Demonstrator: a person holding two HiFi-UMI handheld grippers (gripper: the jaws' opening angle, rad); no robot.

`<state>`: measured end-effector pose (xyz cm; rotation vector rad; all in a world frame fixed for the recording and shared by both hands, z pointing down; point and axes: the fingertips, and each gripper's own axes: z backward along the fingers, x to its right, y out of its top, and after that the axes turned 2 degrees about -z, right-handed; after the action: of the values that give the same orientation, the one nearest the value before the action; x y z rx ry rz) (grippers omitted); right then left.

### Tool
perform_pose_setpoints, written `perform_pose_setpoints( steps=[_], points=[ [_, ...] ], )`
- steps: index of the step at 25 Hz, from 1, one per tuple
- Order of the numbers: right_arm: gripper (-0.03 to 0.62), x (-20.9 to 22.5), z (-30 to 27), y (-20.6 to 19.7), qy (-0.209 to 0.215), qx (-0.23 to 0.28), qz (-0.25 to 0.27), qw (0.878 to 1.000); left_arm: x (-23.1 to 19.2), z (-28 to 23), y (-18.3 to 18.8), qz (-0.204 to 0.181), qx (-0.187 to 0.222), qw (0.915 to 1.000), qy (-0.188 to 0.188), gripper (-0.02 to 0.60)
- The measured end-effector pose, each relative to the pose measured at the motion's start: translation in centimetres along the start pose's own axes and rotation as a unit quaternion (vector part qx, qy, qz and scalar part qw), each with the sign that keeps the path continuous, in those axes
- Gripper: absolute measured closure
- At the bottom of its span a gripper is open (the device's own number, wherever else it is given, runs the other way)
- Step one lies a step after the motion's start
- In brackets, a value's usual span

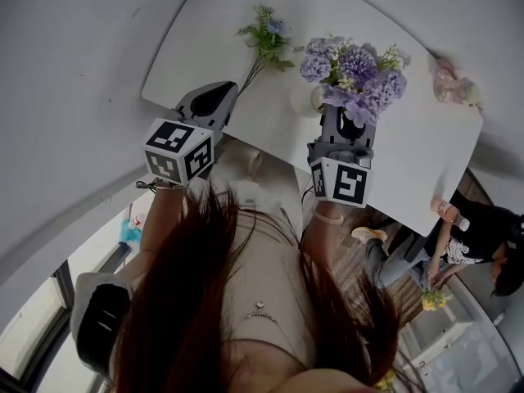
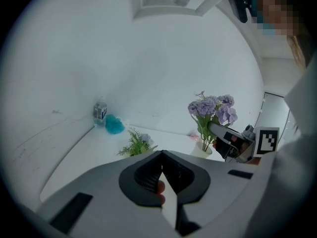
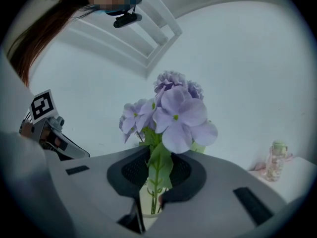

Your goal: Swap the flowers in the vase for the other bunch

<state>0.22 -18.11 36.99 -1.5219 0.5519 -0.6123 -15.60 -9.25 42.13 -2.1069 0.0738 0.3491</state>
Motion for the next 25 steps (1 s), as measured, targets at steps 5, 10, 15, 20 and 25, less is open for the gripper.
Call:
perform_pose_setpoints(
  steps=[5, 10, 15, 20, 25],
  points=[
    [0.533, -0.2, 0.0, -0.8, 0.007, -0.024, -0.009, 1.0, 0.7, -0.3, 0.4, -0.004, -0.003, 1.0, -0.006, 0.577],
    [0.533, -0.2, 0.1, -2.1, -0.001, -0.051, -0.019, 0.999, 0.8, -0.2, 0.5, -0.007, -0.004, 0.9999, -0.013, 0.577],
    [0.533, -0.6, 0.3, -3.1, -0.015, -0.068, -0.018, 0.997, 0.5, 0.3, 0.3, -0.011, -0.003, 0.9997, -0.023, 0.577],
    [0.525, -0.5, 0.2, -3.3, -0.027, -0.086, -0.024, 0.996, 0.6, 0.4, 1.1, -0.018, -0.006, 0.9992, -0.035, 0.577],
    [0.505, -0.5, 0.4, -4.0, -0.048, -0.094, -0.026, 0.994, 0.5, 0.3, 1.1, -0.03, -0.004, 0.998, -0.056, 0.577]
  ],
)
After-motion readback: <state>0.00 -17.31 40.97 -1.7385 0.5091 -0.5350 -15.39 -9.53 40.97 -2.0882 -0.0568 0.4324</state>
